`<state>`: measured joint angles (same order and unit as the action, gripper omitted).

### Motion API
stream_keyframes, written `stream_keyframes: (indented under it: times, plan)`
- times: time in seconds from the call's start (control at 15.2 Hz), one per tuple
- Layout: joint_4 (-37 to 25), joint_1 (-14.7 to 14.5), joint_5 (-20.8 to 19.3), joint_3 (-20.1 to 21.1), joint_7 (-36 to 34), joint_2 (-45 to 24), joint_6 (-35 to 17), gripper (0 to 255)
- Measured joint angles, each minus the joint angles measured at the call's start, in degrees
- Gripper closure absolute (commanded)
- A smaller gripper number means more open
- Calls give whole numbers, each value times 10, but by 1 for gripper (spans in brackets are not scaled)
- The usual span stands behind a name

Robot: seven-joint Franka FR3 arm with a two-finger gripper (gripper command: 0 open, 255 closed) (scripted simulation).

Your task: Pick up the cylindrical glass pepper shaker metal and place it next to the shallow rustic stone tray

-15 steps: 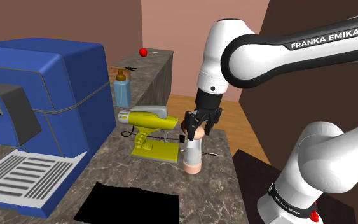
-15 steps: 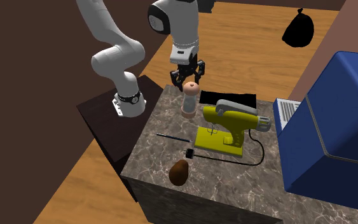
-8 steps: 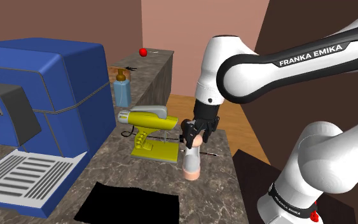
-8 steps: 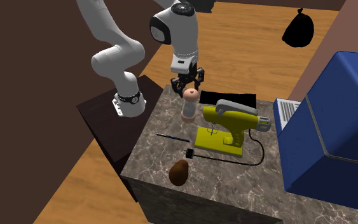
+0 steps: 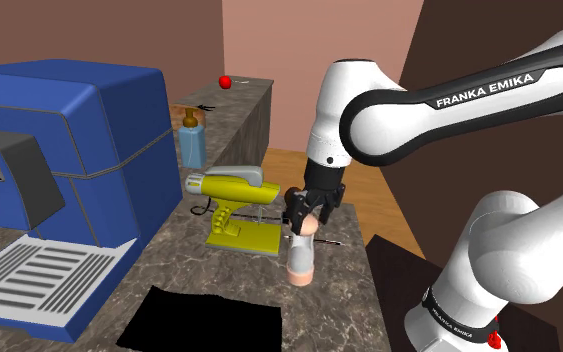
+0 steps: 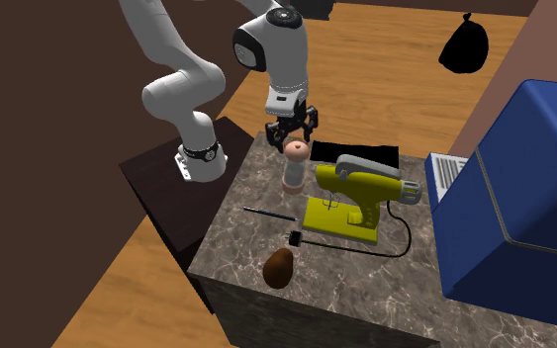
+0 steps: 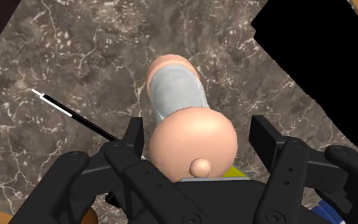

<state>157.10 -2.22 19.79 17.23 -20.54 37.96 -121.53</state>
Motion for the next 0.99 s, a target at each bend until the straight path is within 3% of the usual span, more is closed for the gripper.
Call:
stream_keyframes:
  times: [0.33,0.66,0.99]
  plan:
    - [0,0,0,0,0,0,0,0]
    - [-48,6,-17,-16,-6,27,75,0]
    - [-52,8,-20,-20,-4,33,85,0]
